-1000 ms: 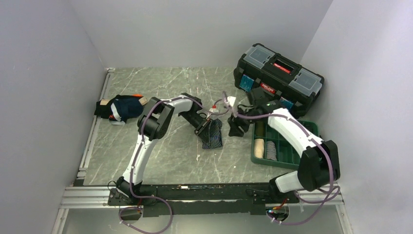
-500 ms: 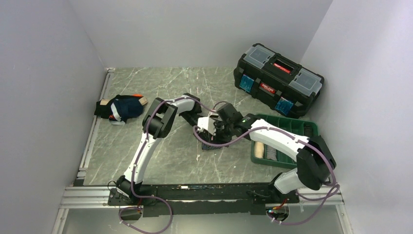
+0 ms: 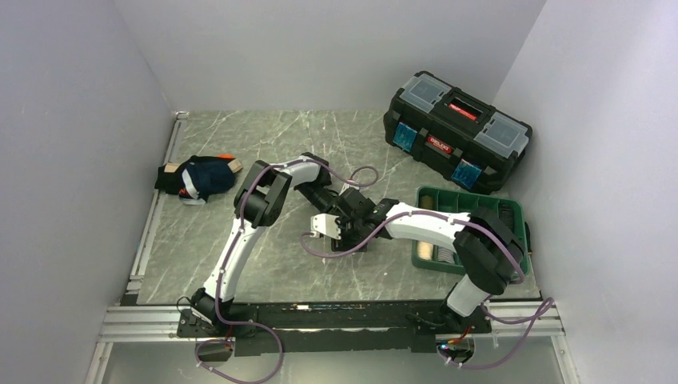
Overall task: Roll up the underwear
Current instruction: Roll the underwear to the center of the board.
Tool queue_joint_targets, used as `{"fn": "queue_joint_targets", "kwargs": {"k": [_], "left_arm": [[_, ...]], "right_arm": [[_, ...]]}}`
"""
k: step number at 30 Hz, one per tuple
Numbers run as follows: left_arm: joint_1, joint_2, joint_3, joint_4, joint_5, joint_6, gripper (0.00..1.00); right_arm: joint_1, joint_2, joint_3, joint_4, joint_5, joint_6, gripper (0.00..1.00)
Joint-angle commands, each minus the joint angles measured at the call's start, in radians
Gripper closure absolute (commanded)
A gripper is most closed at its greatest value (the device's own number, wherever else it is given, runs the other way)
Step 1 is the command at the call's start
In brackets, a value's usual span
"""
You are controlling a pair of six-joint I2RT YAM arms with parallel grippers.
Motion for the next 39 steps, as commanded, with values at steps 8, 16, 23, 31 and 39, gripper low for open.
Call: {"fn": "queue_joint_targets", "kwargs": {"k": [8, 16, 23, 31, 39], "left_arm": [[-0.007, 0.024, 0.009, -0.023, -0.076, 0.068, 1.0], [-0.005, -0.034, -0.021, 0.021, -0.125, 0.047, 0.83], [0.029, -0.129, -0.068, 0.081, -0.192, 0.016, 0.68], [0.087, -0.188, -0.078, 0.07, -0.199, 0.029, 0.48], [0.174, -0.304, -0.159, 0.114, -0.199, 0.008, 0.45]], "right_arm": [[0.007, 0.063, -0.059, 0.057, 0.044, -0.012, 0.53], [0.007, 0.101, -0.059, -0.024, -0.004, 0.018, 0.9], [0.008, 0.11, -0.05, -0.091, -0.053, 0.037, 1.0], [0.004, 0.113, -0.036, -0.128, -0.105, 0.054, 1.0], [-0.044, 0.127, 0.035, -0.201, -0.211, 0.048, 1.0]]}}
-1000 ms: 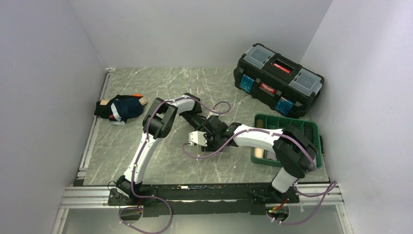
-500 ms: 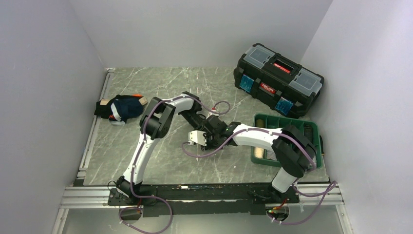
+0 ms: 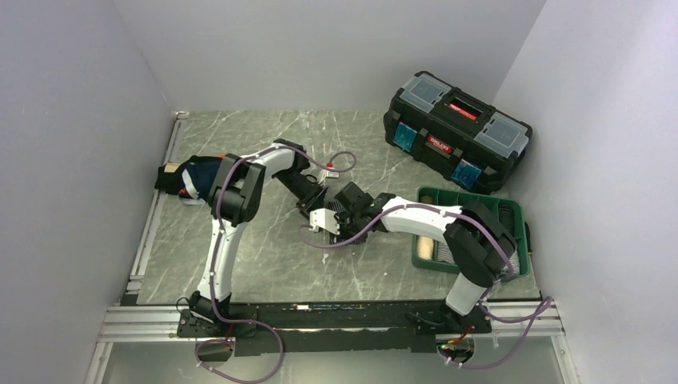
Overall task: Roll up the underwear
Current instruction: Roll the underwear to the center of the board.
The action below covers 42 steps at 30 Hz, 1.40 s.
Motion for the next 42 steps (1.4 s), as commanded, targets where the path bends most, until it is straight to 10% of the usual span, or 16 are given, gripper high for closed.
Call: {"fn": "queue_joint_targets", "kwargs": {"k": [1, 12, 24, 33, 42], "left_arm": [[0.061, -0.151, -0.073, 0.066, -0.013, -0.013, 0.45], [0.283, -0.567, -0.45, 0.506, -0.179, -0.289, 0.45], [0.288, -1.087, -0.842, 0.881, -0.407, -0.316, 0.34], [-0.042, -1.283, -0.939, 0.98, -0.593, -0.144, 0.31], [-0.343, -1.013, -0.797, 1.01, -0.712, -0.044, 0.27]], "right_arm": [[-0.028, 0.056, 0.024, -0.221, -0.187, 0.038, 1.0], [-0.202, 0.237, 0.376, -0.606, -0.515, -0.082, 1.0], [-0.347, 0.625, 0.748, -0.983, -0.768, -0.284, 1.0], [-0.37, 0.731, 0.812, -1.048, -0.807, -0.306, 1.0], [-0.369, 0.753, 0.819, -1.051, -0.792, -0.299, 0.99]]}}
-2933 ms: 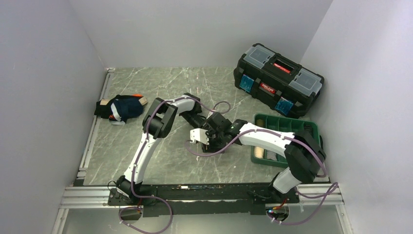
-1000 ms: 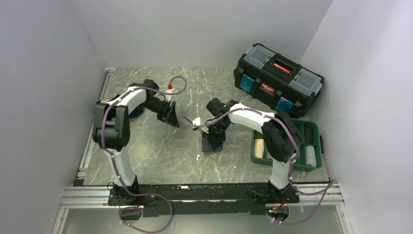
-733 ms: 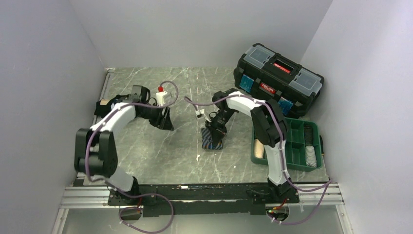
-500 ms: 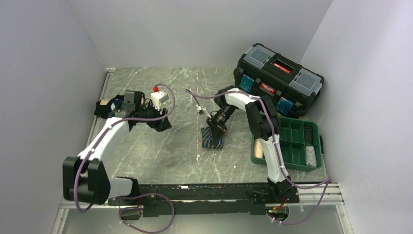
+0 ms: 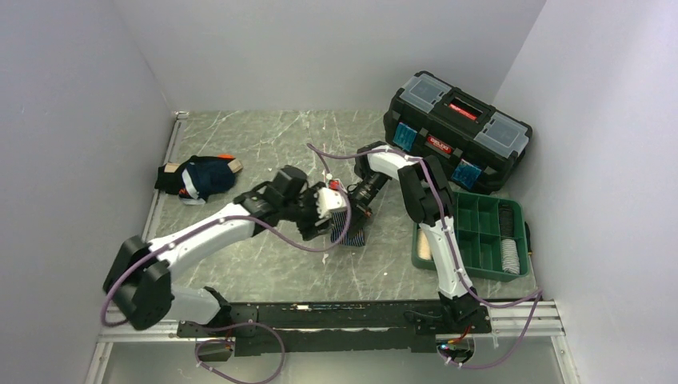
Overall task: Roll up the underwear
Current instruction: Roll the underwear to the center of the board.
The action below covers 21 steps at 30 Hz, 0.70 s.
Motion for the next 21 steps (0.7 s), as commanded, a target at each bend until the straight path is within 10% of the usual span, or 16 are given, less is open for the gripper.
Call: {"fn": "queue_joint_targets", "kwargs": {"k": [1, 21], "left_arm": [[-0.108, 0.131, 0.08, 0.06, -0.08, 0.077, 0.27], [-0.19, 0.461, 0.179, 0.11, -0.07, 0.075, 0.31]], "right_arm": [[0.004, 0.022, 0.009, 0.015, 0.019, -0.049, 0.99], [0.005, 0.022, -0.021, 0.049, 0.031, -0.024, 0.99]]}}
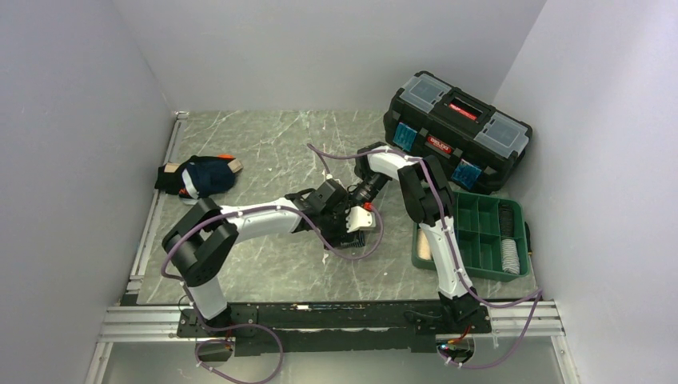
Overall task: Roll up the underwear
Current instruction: Roll the underwear to the center of the board.
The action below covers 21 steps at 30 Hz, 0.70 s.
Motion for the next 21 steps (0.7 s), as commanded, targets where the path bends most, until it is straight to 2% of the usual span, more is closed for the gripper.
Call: {"fn": "queue_joint_targets", "kwargs": {"k": [1, 3, 9, 12, 13, 17, 19, 21], "left_arm": [[-0.007, 0.028, 0.045, 0.03, 0.037, -0.007, 0.33], [-0.007, 0.042, 0.05, 0.016, 0.05, -0.007, 0.41], [-0.009, 0.075, 0.058, -0.032, 0.077, -0.001, 0.77], [-0.007, 0.095, 0.066, -0.068, 0.096, 0.007, 0.97], [-0.006, 0.1, 0.066, -0.076, 0.1, 0.01, 1.0], [-0.006, 0.121, 0.074, -0.119, 0.125, 0.03, 1.0], [-0.005, 0.133, 0.083, -0.147, 0.138, 0.041, 1.0], [-0.006, 0.145, 0.09, -0.162, 0.146, 0.053, 1.0]], "right_arm": [[0.005, 0.022, -0.014, 0.051, 0.037, -0.028, 0.99], [0.004, 0.022, -0.014, 0.054, 0.037, -0.026, 0.99], [0.005, 0.017, -0.018, 0.065, 0.042, -0.014, 0.98], [0.004, -0.001, -0.023, 0.079, 0.046, 0.001, 0.92], [0.003, -0.011, -0.027, 0.086, 0.048, 0.009, 0.9], [-0.01, -0.059, -0.045, 0.113, 0.054, 0.04, 0.76], [-0.019, -0.088, -0.052, 0.117, 0.056, 0.047, 0.66], [-0.029, -0.11, -0.055, 0.11, 0.054, 0.045, 0.6]]}}
